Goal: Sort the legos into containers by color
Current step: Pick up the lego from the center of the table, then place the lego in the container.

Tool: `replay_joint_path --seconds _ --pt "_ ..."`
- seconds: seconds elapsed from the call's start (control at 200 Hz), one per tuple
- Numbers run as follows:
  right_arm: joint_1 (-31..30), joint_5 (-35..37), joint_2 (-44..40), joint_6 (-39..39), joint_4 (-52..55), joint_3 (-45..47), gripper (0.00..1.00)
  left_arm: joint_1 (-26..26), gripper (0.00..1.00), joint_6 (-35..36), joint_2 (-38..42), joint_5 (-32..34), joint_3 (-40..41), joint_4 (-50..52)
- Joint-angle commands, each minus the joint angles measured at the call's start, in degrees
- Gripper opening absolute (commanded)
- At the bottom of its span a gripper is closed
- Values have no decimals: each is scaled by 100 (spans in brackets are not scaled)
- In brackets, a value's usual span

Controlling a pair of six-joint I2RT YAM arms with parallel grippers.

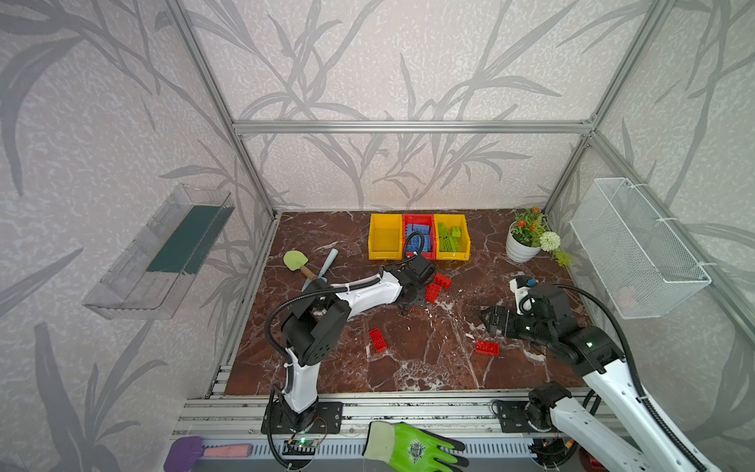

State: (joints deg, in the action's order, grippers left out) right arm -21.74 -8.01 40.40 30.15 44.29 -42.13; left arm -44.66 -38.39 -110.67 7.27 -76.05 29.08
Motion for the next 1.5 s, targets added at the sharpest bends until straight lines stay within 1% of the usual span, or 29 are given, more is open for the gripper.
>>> replay_joint_path --seconds 0.0,0.1,0.245,0.355,0.55,0.6,0.665,0.855,0.92,0.97,1.08,1.215,1.325,1.494 --pt "-24 106 -12 35 178 -19 99 32 63 -54 -66 270 -165 216" --pt "-24 124 84 26 176 -79 99 72 62 -22 -142 236 -166 164" --pt "-24 113 185 35 118 -120 99 161 48 31 -251 133 -201 138" --pt "-24 129 227 43 89 -121 99 241 43 59 -321 40 -216 129" --pt "-31 141 301 61 20 -109 99 308 39 86 -402 -23 -216 114" --pt "-24 142 326 48 -5 -107 99 324 34 95 -428 -19 -237 119" --pt "-30 158 369 30 -12 -119 99 341 31 102 -443 -19 -261 133" --pt "-25 159 507 -22 -87 -165 99 387 8 215 -430 129 -461 334" --pt "-24 133 554 -40 -116 -206 99 422 5 293 -381 255 -583 465" --pt "-24 124 606 -60 -142 -257 99 465 2 380 -327 371 -720 564" --pt "-24 98 758 -122 -212 -410 99 647 3 600 -295 638 -1129 787" --pt "-24 39 1075 -234 -328 -682 99 984 3 871 -492 785 -1989 1087" --pt "-26 -15 1411 -306 -411 -901 99 1249 3 1082 -813 751 -2712 1207" --pt "-24 -110 1861 -335 -611 -1084 99 1590 3 1340 -1682 662 -4127 1624"
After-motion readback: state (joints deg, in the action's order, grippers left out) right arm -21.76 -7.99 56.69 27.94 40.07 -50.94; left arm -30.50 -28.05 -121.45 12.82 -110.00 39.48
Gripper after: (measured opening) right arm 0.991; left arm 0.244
